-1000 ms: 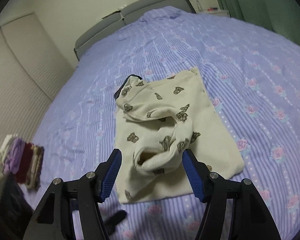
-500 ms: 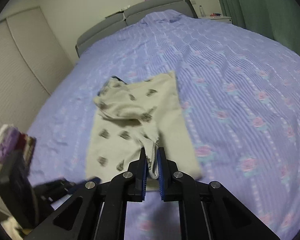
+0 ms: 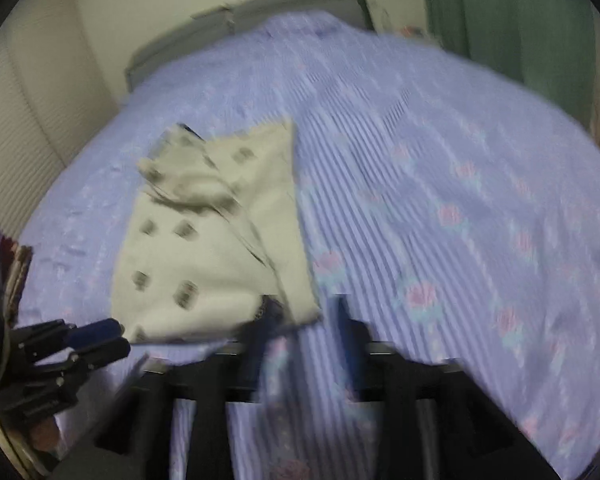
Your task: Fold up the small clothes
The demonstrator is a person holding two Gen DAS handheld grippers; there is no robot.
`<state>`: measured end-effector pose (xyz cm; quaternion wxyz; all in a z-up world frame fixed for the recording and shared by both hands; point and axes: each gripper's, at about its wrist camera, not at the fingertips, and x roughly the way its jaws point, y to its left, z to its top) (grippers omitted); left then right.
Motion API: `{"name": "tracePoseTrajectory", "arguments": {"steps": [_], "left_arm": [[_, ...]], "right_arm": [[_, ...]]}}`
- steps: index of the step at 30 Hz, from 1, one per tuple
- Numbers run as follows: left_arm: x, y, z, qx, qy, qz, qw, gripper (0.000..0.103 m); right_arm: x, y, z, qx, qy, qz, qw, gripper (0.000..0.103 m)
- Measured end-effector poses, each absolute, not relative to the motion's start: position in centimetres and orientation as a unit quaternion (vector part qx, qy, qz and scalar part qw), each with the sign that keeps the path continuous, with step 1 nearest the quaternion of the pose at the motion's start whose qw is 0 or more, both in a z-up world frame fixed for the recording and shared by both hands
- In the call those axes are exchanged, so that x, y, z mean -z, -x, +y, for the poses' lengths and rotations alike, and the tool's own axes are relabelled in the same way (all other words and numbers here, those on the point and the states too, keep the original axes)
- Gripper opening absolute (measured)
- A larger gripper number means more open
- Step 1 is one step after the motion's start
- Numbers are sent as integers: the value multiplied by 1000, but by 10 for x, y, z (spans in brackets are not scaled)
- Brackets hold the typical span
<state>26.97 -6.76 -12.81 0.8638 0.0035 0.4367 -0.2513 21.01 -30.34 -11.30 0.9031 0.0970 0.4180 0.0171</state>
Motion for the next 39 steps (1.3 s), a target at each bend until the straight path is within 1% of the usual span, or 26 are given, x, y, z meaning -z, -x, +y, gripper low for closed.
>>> {"name": "tracePoseTrajectory", "arguments": {"steps": [3,6,7,12,21,22,23,24,25,26,33,35,39], "left_arm": [[111,-280,-52,207,0,426,881,38],[100,-299,-36,170,16,425,889,48],[97,-305,-31,161,21,430,888,48],[95,-326,-16,132,23,449,883,52],[100,-334,-3,154,53,457,874,52],[101,-335,-4,156,53,457,874,52],[101,-335,-4,158,53,457,874,52],[102,-335,-5,161,52,456,874,52],[102,-335,-5,164,51,455,874,52],[101,-335,-6,167,50,454,874,52],[101,-340,-18,179,44,447,875,52],[101,-341,-23,180,38,447,875,52],[106,-342,-31,181,28,452,873,53]], "right_arm": [[85,-221,-279,-69,-48,372,924,56],[74,-252,-247,-113,3,364,925,56],[74,-260,-236,-121,20,362,924,56],[85,-306,-191,-150,77,387,907,56],[114,-340,-152,-132,189,413,881,54],[115,-342,-150,-133,193,413,880,47],[116,-344,-149,-134,196,415,878,27],[117,-345,-150,-132,195,419,877,19],[117,-345,-152,-133,190,421,877,12],[114,-345,-156,-132,184,418,880,10],[77,-359,-208,-117,97,386,910,8],[76,-374,-226,-99,78,393,911,8],[90,-401,-261,-77,36,425,901,8]]}}
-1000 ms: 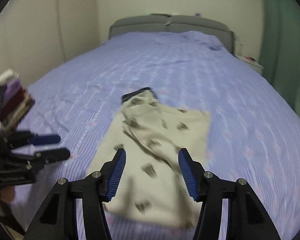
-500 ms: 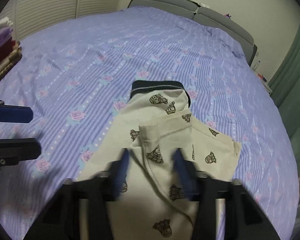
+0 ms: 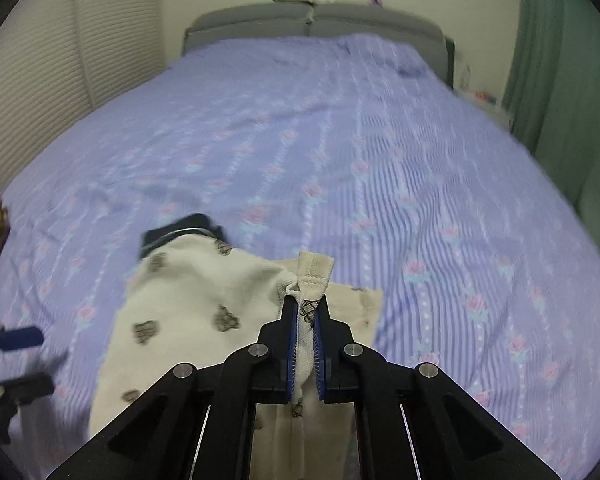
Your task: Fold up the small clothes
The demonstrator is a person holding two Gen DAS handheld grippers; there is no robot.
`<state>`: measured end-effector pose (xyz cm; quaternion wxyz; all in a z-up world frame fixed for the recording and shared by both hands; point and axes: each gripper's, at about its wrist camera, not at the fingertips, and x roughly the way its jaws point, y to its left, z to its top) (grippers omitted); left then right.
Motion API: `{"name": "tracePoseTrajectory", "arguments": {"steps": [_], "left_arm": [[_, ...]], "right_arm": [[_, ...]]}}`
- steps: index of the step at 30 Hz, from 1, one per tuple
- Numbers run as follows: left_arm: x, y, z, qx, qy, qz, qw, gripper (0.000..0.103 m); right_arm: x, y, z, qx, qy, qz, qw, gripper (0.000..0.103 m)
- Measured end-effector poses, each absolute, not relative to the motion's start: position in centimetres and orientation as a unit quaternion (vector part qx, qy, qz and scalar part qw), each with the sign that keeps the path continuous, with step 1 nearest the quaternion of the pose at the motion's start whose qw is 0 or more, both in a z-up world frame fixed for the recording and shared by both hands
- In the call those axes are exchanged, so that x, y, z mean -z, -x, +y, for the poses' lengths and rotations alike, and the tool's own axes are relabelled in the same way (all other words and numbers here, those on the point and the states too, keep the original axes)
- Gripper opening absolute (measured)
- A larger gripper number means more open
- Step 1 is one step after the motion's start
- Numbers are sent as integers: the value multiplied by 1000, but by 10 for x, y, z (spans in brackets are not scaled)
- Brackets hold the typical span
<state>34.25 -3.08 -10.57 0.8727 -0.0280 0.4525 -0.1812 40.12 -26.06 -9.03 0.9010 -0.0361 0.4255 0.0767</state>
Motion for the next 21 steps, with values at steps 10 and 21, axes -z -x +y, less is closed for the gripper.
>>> {"name": "tracePoseTrajectory", "arguments": {"steps": [10,21], "left_arm": [[103,-331,-35,176,2,443,879,56],[117,-270,-74,263,-72,403,874,56]], "right_arm": [[87,-397,-300,3,0,408,913,49],[92,-319,-275,-119,-13,411,904,26]]}}
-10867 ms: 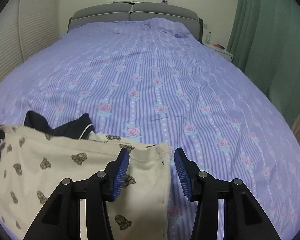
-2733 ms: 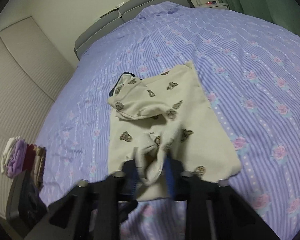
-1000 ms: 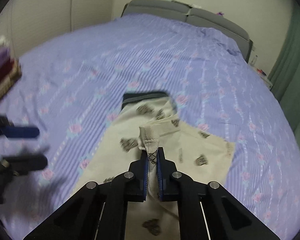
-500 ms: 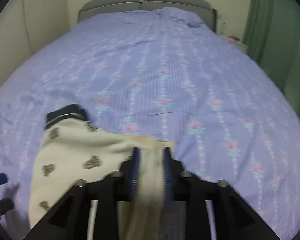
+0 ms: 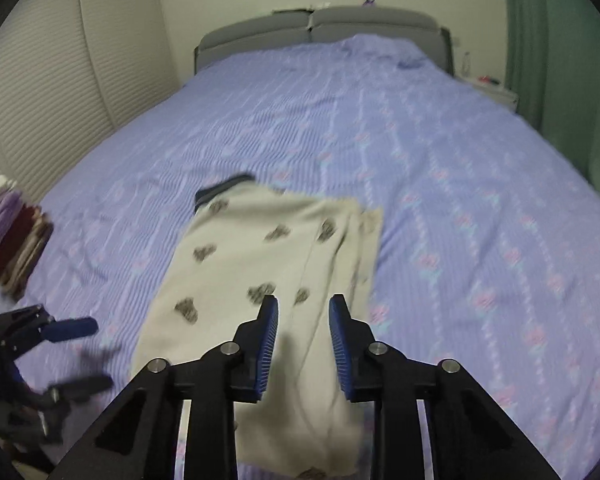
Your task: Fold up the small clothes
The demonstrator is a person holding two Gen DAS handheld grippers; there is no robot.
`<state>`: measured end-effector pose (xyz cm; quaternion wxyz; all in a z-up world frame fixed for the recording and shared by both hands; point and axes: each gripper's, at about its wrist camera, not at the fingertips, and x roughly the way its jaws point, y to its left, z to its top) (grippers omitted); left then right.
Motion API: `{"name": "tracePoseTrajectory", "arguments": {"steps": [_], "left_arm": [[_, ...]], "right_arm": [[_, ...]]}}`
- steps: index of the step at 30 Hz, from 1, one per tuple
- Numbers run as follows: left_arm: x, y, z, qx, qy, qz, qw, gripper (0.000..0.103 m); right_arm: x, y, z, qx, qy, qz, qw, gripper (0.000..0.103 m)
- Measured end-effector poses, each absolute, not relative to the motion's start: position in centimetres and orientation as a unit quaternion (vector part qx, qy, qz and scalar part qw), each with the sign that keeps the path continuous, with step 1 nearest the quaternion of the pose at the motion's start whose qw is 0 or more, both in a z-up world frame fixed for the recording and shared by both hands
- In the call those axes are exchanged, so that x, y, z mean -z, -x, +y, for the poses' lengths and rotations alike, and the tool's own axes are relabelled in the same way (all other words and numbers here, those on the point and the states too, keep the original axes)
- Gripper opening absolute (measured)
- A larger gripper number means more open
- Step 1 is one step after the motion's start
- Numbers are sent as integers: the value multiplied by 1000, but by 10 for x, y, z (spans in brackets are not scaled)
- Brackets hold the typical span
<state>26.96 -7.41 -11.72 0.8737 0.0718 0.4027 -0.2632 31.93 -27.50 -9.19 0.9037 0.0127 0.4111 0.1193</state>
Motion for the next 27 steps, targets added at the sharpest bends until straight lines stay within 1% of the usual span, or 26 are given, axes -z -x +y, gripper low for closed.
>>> {"name": "tracePoseTrajectory", "arguments": {"steps": [5,8,18,19,20,27], "left_arm": [[130,-259,-94,281,-119,398,865,56],[135,-265,-94,281,-112,404,863,56],[151,-281,-86,286,-91,431,851,55],[151,-282,-86,286,-90,432,851,55],[152,-282,-85,285,-88,433,851,55],[152,-283,-87,290,-95,432,849,55]], "right_arm": [[106,-339,-278,-119,-35,425,897,25],[106,-350,-271,-120,-19,428,896,25],[127,-399,-287,-115,-78,466,874,25],[128,-400,-288,-120,-85,464,874,23],[128,-401,-288,-123,-85,463,874,5],[102,-392,-288,-125,-53,419,898,3]]}}
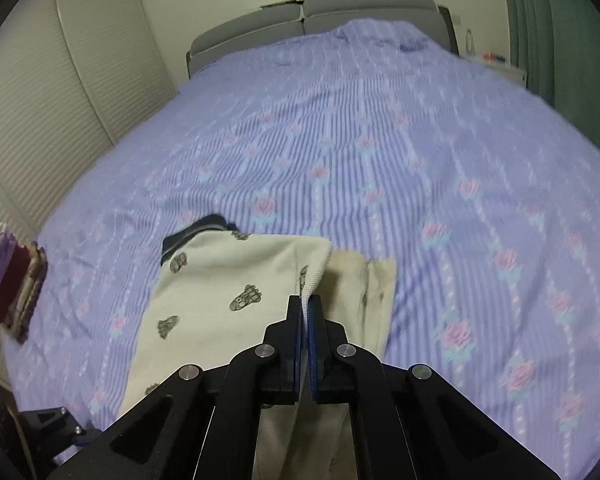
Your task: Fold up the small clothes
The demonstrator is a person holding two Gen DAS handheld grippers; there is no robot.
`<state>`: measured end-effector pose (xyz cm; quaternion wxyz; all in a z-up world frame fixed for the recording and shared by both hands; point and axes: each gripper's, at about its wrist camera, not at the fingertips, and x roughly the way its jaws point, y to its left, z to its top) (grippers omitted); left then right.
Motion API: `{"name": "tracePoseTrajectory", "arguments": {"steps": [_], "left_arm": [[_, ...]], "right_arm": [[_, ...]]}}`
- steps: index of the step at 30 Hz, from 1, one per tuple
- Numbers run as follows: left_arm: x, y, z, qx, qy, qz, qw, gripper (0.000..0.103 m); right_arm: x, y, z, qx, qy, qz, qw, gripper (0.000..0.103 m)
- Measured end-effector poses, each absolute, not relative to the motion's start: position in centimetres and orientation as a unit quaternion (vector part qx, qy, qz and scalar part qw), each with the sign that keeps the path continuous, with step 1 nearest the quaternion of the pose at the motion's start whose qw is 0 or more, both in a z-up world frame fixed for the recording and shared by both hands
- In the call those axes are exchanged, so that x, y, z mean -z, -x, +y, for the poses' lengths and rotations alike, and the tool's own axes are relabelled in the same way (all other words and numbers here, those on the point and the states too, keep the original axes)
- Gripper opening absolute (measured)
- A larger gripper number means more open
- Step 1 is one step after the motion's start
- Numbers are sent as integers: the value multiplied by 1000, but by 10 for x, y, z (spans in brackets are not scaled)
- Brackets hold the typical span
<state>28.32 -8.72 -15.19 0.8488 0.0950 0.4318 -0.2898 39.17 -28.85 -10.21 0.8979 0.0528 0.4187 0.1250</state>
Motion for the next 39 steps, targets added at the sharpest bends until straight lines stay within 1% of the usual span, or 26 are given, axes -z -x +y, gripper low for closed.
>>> {"name": "tracePoseTrajectory", "arguments": {"steps": [2,4,6,7,8,10,13,18,22,24,27,29,33,34,35,39], "left_arm": [[153,-284,-86,286,-95,434,849,55],[152,-283,-83,283,-93,438,848,55],[149,-281,-80,282,-89,438,849,55],[145,-277,-78,283,-90,433,851,55],[140,-271,-75,286,-94,422,855,55],[135,-261,-71,287,-104,410,860,55],[128,-247,-67,283,-124,393,866,55],[132,-242,-62,259,-98,402,873,55],[135,-236,-66,250,-103,403,874,55],[134,-234,-69,249,-109,401,875,55],[130,-231,-71,250,-108,399,876,55],[128,-231,-72,249,-109,398,876,55],[124,-229,-72,245,-110,393,879,55],[123,-229,-72,245,-110,392,880,55],[122,-228,-72,246,-112,391,880,55],[122,-229,-72,243,-113,391,880,55]], "right_arm": [[103,-398,-290,-103,-33,424,899,3],[110,-403,-293,-96,-37,445,890,4],[110,-394,-298,-80,-37,444,892,13],[106,-386,-300,-76,-37,441,893,28],[101,-375,-301,-72,-38,434,897,39],[89,-344,-304,-67,-40,412,908,43],[80,-294,-310,-57,-41,400,914,44],[96,-225,-326,-21,-103,393,913,44],[120,-201,-328,-30,-159,402,901,44],[125,-200,-325,-32,-165,399,902,43],[122,-203,-317,-39,-140,384,912,41],[125,-211,-313,-54,-145,389,908,32],[136,-225,-310,-57,-150,410,898,27],[139,-228,-310,-59,-154,417,894,11],[142,-229,-311,-63,-158,422,890,7],[120,-213,-305,-70,-109,382,915,7]]}}
